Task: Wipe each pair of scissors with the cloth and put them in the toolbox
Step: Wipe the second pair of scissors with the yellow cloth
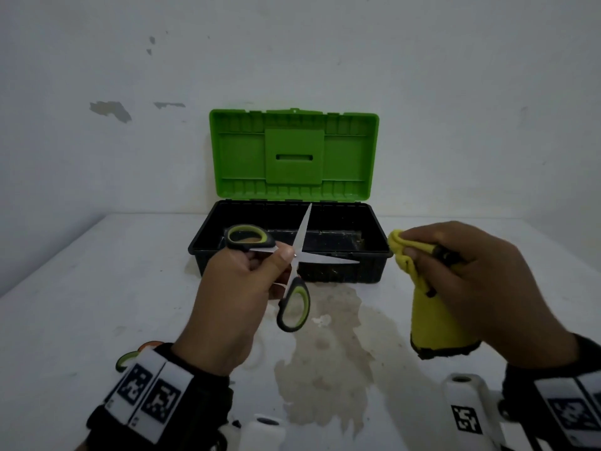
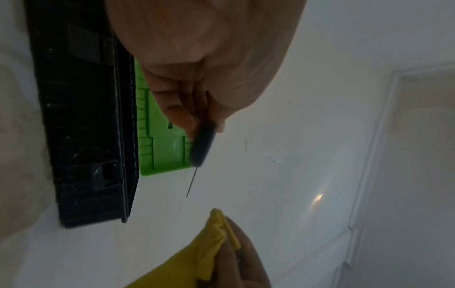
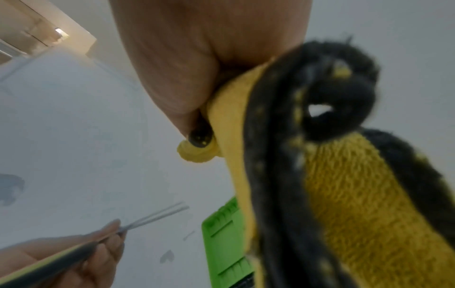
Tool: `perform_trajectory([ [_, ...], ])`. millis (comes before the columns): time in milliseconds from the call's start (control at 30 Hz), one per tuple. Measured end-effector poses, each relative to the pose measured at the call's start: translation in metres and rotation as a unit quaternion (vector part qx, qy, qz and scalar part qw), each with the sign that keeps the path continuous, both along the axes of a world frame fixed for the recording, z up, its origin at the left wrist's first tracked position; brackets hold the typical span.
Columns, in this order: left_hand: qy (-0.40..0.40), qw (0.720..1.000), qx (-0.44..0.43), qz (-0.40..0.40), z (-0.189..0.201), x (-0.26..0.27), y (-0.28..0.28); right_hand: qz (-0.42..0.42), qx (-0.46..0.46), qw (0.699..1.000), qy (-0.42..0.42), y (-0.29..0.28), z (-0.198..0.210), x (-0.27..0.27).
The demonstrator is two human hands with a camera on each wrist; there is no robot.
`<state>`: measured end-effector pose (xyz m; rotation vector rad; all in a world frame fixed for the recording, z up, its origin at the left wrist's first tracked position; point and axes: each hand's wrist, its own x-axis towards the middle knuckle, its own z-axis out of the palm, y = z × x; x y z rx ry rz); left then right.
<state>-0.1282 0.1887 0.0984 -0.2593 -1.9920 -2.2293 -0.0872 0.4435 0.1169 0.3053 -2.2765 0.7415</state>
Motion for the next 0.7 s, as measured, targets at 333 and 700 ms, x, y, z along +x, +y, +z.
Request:
perform_trajectory([
  [333,-0.026,0.994,-0.037,-0.102,0.009,0.007,-0.001,0.113,0.080,0.990,0.003,-0.045,0.013,-0.007],
  [700,0.022,0.994,-0.096,-0.039,0.005,0.010,0.000,0.097,0.159,0.981,0.050,-0.066,-0.008,-0.015],
])
